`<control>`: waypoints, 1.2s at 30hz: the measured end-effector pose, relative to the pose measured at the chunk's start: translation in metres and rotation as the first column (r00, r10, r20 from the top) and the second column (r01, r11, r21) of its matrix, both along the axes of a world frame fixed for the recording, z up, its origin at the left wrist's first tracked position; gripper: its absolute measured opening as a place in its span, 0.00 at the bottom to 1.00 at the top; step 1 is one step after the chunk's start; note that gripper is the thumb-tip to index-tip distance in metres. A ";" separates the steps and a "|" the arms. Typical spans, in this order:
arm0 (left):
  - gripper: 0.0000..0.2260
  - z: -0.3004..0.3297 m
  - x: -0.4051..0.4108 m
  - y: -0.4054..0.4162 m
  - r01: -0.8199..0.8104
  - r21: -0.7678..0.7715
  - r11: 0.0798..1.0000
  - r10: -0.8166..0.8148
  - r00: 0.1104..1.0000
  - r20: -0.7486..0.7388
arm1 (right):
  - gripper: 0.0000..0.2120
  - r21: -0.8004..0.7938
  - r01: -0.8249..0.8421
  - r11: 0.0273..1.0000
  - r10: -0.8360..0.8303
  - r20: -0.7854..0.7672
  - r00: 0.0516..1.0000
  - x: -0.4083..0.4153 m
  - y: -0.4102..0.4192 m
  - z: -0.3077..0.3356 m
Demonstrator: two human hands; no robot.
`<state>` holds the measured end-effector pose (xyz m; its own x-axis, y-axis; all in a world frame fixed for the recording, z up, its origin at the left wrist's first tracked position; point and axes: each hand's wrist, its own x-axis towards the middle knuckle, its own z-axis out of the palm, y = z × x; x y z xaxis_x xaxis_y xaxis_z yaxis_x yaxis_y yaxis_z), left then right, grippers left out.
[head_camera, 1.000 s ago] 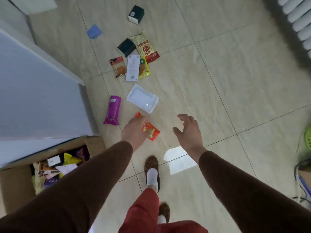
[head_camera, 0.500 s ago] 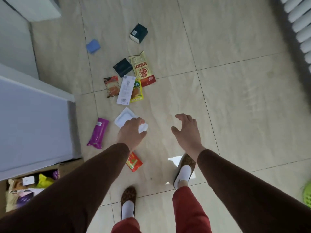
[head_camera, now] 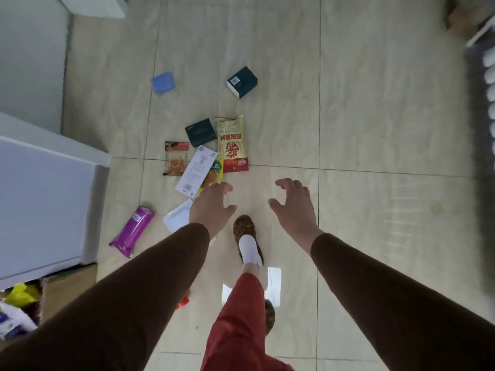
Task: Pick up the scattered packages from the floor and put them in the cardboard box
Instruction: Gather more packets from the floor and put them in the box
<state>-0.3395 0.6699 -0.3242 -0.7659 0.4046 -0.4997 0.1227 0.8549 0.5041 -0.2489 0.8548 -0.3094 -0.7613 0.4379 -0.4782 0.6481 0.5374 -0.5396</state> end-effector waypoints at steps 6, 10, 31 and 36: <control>0.19 -0.014 -0.091 0.025 -0.071 -0.020 0.997 0.072 0.997 0.029 | 0.22 0.009 -0.117 0.993 0.116 0.003 0.993 -0.117 0.037 -0.010; 0.18 -0.026 -0.148 0.035 -0.099 -0.047 0.994 0.100 0.995 0.008 | 0.21 0.011 -0.202 0.979 0.202 0.022 0.979 -0.191 0.054 -0.025; 0.18 -0.216 -0.392 0.060 -0.377 -0.174 0.910 0.390 0.919 0.051 | 0.19 0.109 -0.728 0.676 0.709 0.171 0.684 -0.524 0.144 -0.235; 0.19 -0.281 -0.450 0.035 -0.349 -0.204 0.914 0.351 0.936 -0.029 | 0.29 0.204 -0.825 0.526 0.751 0.343 0.564 -0.564 0.147 -0.295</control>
<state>-0.7900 0.7051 -0.6054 -0.8356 0.0005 -0.5493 -0.2065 0.9264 0.3148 -0.8125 1.0021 -0.6040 -0.7780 -0.1511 -0.6098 -0.0636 0.9846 -0.1628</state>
